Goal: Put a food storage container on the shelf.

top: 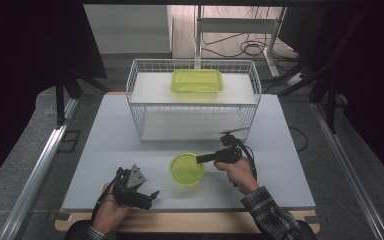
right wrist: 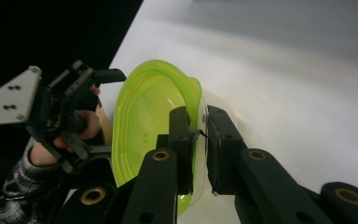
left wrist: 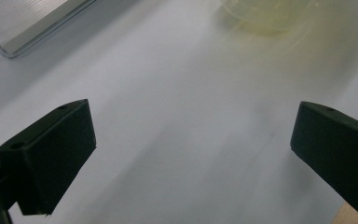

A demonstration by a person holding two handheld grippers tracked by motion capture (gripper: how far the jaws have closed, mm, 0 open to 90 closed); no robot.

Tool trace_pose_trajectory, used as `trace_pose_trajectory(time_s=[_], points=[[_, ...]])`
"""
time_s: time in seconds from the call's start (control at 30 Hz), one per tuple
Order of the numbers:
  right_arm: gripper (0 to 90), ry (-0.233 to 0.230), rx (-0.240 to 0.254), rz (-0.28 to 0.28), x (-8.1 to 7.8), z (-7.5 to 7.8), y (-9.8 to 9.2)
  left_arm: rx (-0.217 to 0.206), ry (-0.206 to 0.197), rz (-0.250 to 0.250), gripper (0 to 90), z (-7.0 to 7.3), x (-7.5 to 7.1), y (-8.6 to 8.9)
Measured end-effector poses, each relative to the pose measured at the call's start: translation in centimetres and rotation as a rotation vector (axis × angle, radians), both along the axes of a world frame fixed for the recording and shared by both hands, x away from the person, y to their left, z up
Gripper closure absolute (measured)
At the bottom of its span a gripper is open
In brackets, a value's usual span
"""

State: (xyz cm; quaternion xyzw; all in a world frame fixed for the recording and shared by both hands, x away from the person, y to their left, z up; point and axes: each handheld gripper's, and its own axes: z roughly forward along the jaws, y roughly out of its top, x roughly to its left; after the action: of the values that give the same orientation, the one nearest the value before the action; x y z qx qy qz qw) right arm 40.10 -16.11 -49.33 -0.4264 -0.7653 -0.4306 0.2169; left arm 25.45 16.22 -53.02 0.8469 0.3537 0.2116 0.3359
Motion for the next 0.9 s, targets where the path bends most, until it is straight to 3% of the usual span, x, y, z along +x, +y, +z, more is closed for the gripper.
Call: trace_pose_trajectory(time_s=[0.2,0.9], points=[[81.4,-0.03,0.017,-0.01,-0.2,1.0,-0.5,0.0,0.0,0.001,0.0,0.0,0.0,0.0],[81.4,-0.066,0.116,-0.072,-0.2,5.0,-2.9,0.004,0.003,0.002,0.0,-0.1,0.0,0.0]])
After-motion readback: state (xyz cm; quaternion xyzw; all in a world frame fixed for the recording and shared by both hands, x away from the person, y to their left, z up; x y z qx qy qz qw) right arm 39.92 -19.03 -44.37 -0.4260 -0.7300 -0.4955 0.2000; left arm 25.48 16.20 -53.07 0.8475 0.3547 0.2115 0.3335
